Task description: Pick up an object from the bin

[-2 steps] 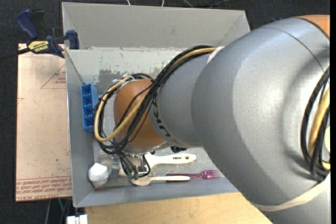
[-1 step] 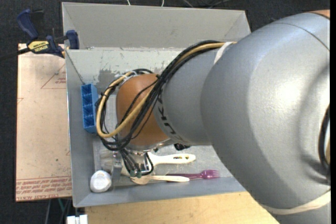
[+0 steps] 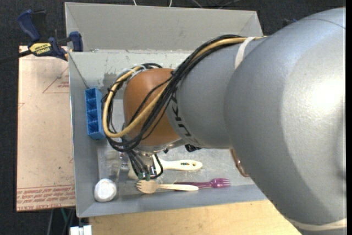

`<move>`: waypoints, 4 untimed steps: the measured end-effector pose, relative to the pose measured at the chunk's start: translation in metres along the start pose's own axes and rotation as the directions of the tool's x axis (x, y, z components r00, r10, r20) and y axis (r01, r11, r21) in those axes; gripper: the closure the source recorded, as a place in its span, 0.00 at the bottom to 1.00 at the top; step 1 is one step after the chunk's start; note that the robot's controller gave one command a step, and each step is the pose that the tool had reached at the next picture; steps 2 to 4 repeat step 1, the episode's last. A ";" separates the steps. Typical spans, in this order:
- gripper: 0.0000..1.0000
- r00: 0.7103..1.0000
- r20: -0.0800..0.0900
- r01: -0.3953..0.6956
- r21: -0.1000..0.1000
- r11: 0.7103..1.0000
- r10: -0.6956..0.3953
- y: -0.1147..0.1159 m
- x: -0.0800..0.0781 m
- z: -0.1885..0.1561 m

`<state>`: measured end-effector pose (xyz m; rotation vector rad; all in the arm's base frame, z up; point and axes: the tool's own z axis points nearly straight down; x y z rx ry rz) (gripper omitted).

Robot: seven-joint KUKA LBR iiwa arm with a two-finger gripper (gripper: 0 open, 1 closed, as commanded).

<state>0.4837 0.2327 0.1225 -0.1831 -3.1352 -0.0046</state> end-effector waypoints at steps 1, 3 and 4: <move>1.00 1.000 -0.003 0.001 0.001 1.000 -0.001 0.000 0.001 -0.025; 1.00 1.000 -0.003 0.001 0.001 1.000 -0.001 0.000 0.001 -0.025; 1.00 1.000 -0.003 0.001 0.001 1.000 -0.001 0.000 0.001 -0.025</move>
Offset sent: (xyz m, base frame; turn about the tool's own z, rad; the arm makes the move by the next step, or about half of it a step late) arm -0.0008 -0.0003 0.0245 -0.0010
